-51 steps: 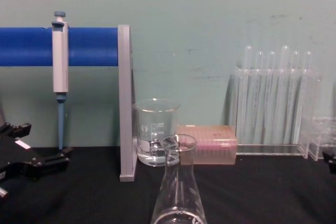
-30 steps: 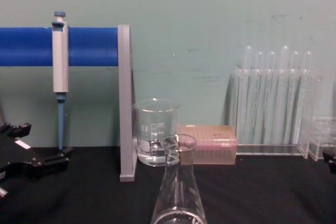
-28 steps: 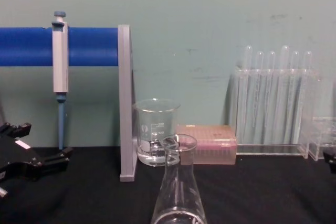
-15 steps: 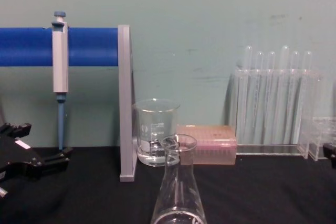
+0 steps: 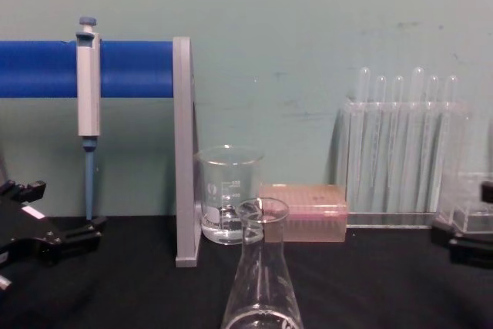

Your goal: Grasp the erlenmeyer flask with one hand, shake it three times, then place it back.

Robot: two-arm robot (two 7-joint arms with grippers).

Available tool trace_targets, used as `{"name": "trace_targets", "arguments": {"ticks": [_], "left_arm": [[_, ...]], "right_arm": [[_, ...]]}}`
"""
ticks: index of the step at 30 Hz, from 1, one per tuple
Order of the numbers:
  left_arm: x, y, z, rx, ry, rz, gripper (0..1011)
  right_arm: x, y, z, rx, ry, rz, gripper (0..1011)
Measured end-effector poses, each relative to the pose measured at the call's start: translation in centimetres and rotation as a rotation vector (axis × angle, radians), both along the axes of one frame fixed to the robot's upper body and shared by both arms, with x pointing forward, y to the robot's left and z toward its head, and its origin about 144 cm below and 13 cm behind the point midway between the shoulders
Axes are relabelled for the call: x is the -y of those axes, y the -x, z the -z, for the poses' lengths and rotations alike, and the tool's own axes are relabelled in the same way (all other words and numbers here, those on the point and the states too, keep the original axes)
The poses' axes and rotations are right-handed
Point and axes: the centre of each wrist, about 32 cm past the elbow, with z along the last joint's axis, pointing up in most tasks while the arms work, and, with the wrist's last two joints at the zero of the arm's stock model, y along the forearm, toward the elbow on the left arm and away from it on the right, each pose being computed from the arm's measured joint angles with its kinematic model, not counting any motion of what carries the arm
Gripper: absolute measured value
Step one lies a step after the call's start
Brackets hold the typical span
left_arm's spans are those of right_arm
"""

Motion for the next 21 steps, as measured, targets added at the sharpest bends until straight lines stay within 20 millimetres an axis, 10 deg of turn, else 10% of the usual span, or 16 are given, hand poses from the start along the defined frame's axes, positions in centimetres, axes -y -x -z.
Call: {"name": "trace_targets", "arguments": {"ticks": [21], "left_arm": [[0.0,0.0,0.0,0.0,0.0,0.0,1001]], "right_arm": [[-4.7,-1.1,0.3,-0.03,-0.08,-0.308,1000]]}}
